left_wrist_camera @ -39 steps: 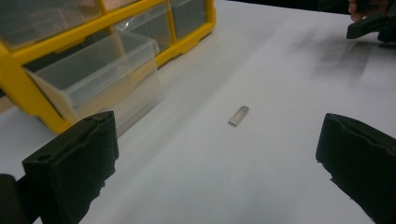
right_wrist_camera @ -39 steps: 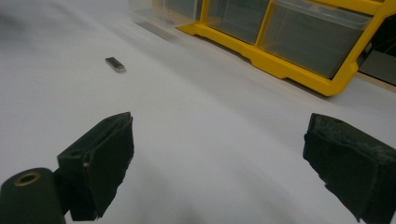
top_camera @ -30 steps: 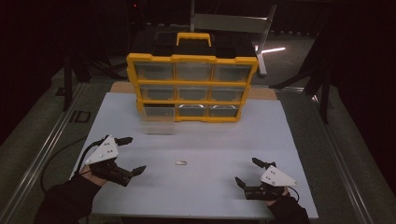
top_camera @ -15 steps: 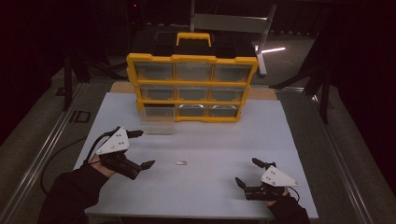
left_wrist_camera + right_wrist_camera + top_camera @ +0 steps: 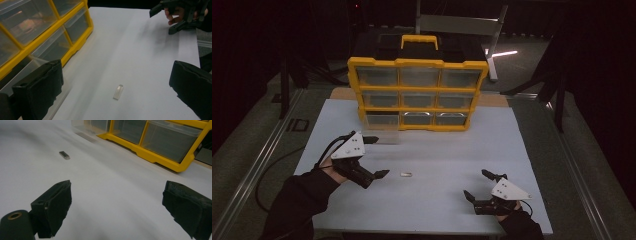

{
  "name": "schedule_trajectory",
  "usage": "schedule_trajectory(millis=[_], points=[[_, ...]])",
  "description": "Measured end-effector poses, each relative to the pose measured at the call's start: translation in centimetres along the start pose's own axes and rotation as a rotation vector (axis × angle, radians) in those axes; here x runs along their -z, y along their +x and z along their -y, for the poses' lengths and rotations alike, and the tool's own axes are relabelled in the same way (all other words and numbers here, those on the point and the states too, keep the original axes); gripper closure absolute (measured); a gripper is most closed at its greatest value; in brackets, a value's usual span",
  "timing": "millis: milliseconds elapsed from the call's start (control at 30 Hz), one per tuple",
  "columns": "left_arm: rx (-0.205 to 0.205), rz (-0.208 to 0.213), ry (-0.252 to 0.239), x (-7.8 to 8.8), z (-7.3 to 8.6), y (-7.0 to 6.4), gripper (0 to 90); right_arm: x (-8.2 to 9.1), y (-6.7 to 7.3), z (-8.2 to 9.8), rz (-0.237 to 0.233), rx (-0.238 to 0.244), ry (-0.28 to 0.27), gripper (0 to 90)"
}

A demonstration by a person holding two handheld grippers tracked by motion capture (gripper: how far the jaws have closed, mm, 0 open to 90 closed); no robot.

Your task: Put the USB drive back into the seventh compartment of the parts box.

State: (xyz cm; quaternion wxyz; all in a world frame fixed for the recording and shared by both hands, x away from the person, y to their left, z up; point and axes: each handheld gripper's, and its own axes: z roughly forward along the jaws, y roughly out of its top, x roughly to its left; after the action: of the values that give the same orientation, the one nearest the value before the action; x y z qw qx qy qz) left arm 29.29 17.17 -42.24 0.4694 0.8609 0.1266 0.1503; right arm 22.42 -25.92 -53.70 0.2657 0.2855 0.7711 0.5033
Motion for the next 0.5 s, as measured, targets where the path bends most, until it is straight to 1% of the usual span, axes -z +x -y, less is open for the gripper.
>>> schedule_trajectory(millis=[167,500], points=[[-0.020,0.027,0.010,-1.2,-0.4,-0.1,0.1,0.0,0.0,0.0,-0.003,0.004,0.002,8.9],[-0.034,0.076,0.026,-3.7,-0.5,-0.3,0.2,0.1,0.0,0.0,-0.008,0.003,-0.003,8.9]])
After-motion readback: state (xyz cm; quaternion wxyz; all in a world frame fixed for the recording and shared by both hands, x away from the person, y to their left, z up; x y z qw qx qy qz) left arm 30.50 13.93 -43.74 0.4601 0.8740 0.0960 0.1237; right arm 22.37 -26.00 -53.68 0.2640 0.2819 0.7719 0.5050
